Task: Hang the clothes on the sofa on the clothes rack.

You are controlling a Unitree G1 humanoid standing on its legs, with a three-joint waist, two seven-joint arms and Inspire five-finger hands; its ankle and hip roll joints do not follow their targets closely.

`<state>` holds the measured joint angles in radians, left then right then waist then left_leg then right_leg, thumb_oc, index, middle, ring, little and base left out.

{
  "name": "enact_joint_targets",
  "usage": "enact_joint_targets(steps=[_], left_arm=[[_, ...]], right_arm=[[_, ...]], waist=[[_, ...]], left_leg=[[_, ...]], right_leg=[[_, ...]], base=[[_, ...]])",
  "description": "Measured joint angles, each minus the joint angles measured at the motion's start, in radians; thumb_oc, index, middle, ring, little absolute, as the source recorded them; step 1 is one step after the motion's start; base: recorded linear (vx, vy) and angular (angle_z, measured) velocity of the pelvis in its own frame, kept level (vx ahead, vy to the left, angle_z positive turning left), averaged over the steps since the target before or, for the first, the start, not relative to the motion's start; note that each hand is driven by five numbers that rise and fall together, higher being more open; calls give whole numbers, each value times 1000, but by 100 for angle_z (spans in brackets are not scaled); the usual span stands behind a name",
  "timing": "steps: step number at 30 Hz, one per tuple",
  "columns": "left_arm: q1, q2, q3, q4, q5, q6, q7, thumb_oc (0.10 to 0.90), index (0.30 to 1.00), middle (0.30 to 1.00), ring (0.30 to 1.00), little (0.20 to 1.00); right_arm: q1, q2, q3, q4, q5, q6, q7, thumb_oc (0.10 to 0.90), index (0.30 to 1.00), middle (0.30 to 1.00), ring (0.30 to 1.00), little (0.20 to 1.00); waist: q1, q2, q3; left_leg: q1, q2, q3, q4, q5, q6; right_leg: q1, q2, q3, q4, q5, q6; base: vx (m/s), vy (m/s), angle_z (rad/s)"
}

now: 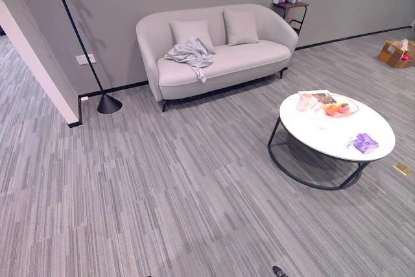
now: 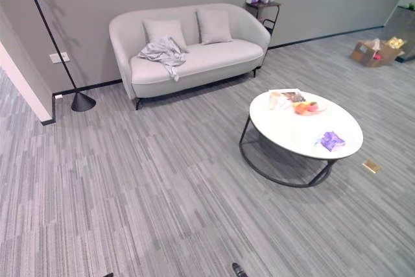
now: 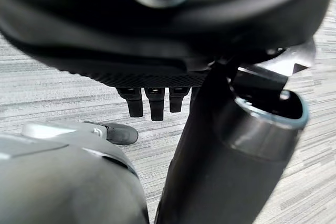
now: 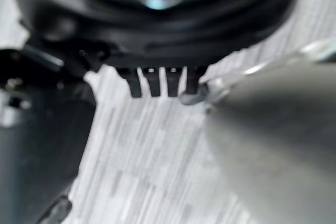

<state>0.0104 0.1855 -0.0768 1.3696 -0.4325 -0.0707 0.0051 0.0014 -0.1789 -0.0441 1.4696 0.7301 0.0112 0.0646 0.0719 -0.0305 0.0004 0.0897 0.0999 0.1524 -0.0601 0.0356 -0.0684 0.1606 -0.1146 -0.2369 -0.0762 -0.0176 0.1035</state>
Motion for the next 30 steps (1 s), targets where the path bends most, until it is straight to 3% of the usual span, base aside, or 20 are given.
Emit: enact_joint_targets(steps=[6, 20, 25, 29, 30], left_arm=[[14, 14, 0, 3, 0, 0, 2, 800, 900, 900, 900, 900], [15, 5, -39, 5, 4, -1, -1, 800, 900, 900, 900, 900], [15, 8, -36, 7, 5, 0, -15, 800, 900, 900, 900, 900], [-23, 0, -38, 40, 36, 3, -16, 800, 900, 900, 900, 900], [-47, -7, -46, 60, 44, 4, -17, 800, 900, 900, 900, 900]], right_arm=[[45, 3, -8, 30, -25, 1, 9, 800, 900, 900, 900, 900], [36, -1, 98, -4, -182, -1, 21, 800, 900, 900, 900, 900], [12, -2, 114, -26, -207, -1, 22, 800, 900, 900, 900, 900], [-8, -12, 110, -20, -217, -2, 20, 800, 900, 900, 900, 900], [-10, -12, 87, -2, -214, -10, 20, 800, 900, 900, 900, 900]], waist=[[-1, -9, -9], [-26, 13, -13], [-25, 1, -8], [-28, 17, 7], [-35, 31, 36]], left_leg=[[2, -10, -16, -16, 12, -13], [9, -15, -7, -28, 11, -11], [9, -31, 0, -30, 1, 4], [-4, -69, -28, -36, -23, 44], [7, -81, -63, -29, -34, 61]], right_leg=[[0, -8, -7, 0, 3, -2], [-2, -12, -1, -3, 5, -1], [-7, -30, 1, -1, 3, 2], [-65, -83, -9, 153, -34, 18], [-113, -111, -6, 308, -56, 33]], base=[[26, -32, 5], [17, 22, -1], [89, 137, -3], [95, 224, 16], [78, 182, 70]])
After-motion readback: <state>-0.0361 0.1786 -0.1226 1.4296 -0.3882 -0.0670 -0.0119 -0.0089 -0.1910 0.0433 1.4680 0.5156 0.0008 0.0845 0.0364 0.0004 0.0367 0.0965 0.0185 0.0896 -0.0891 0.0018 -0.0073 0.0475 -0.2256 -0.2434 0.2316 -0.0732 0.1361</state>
